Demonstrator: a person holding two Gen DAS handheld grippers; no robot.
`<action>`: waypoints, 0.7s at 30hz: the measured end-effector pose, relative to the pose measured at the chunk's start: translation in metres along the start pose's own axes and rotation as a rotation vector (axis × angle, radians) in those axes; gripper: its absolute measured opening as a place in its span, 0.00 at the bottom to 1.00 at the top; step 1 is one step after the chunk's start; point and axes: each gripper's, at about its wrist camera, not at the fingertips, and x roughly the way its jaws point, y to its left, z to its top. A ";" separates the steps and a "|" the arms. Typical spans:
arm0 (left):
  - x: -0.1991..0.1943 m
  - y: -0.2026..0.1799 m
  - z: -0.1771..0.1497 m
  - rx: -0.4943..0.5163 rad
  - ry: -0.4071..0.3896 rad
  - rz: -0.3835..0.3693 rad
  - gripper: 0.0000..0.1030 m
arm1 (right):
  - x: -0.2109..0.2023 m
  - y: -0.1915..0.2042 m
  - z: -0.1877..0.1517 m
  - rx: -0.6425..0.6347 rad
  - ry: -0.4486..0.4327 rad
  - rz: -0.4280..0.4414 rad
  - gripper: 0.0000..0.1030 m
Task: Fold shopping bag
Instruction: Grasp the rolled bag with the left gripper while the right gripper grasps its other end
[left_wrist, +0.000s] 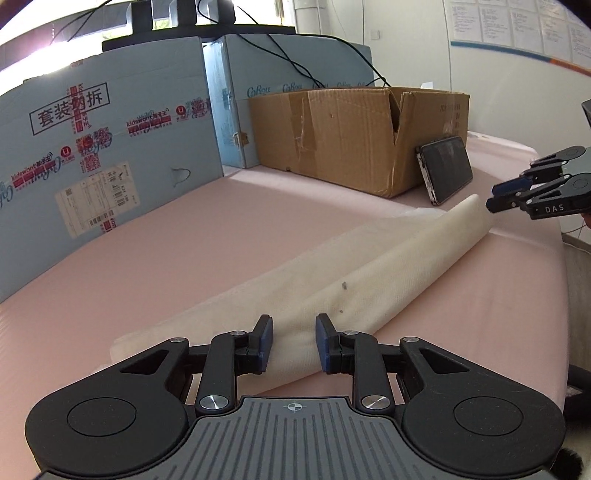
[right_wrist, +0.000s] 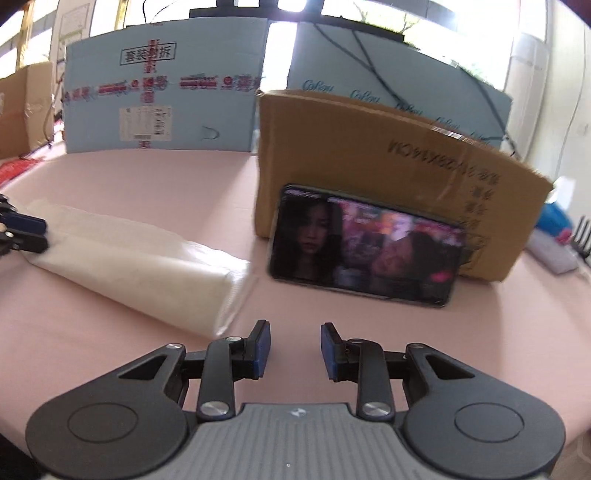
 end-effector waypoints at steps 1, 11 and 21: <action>0.000 0.001 0.000 -0.004 -0.001 -0.004 0.24 | -0.009 0.002 -0.001 -0.024 -0.054 -0.003 0.43; 0.000 0.008 -0.001 -0.046 -0.005 -0.035 0.24 | -0.001 0.101 -0.013 -0.667 -0.142 0.136 0.50; 0.001 0.017 -0.002 -0.098 -0.007 -0.071 0.25 | 0.015 0.181 -0.040 -1.405 -0.349 -0.018 0.23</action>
